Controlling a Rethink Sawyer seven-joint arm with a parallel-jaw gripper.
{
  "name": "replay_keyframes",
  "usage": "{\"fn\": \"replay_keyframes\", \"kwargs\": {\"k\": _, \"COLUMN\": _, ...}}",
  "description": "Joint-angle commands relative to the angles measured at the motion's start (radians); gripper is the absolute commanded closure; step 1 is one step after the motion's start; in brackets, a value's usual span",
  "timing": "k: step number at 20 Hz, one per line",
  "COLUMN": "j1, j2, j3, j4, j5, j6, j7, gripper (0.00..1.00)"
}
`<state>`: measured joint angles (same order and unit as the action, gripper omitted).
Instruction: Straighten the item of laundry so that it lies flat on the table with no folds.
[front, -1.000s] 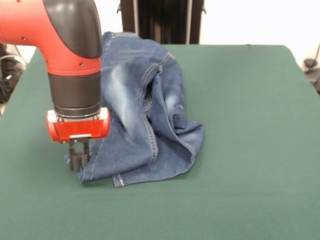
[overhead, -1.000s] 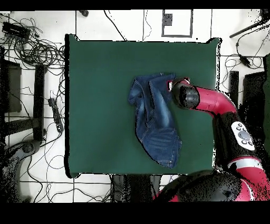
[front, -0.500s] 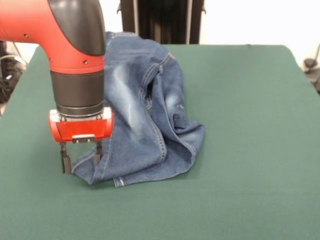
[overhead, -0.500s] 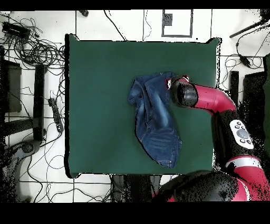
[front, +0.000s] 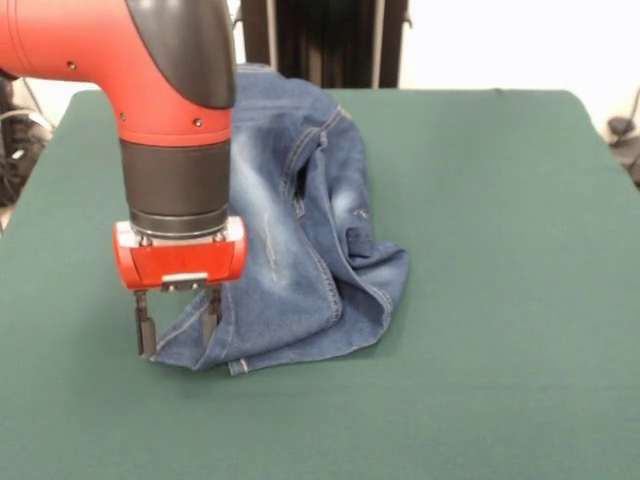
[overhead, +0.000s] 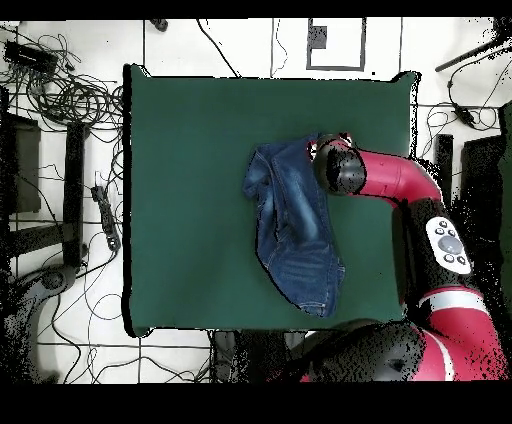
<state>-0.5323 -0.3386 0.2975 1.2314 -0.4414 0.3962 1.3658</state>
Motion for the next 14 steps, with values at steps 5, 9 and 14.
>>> {"fn": "replay_keyframes", "kwargs": {"k": 5, "j1": 0.066, "j2": 0.220, "j3": 0.011, "j4": -0.179, "j5": -0.012, "j6": 0.173, "j7": 0.001, "gripper": 0.00}}
{"fn": "replay_keyframes", "kwargs": {"k": 9, "j1": 0.061, "j2": 0.257, "j3": 0.013, "j4": -0.207, "j5": -0.023, "j6": 0.158, "j7": -0.011, "gripper": 0.00}}
{"fn": "replay_keyframes", "kwargs": {"k": 14, "j1": 0.069, "j2": 0.290, "j3": 0.007, "j4": -0.244, "j5": -0.032, "j6": 0.148, "j7": -0.006, "gripper": 0.00}}
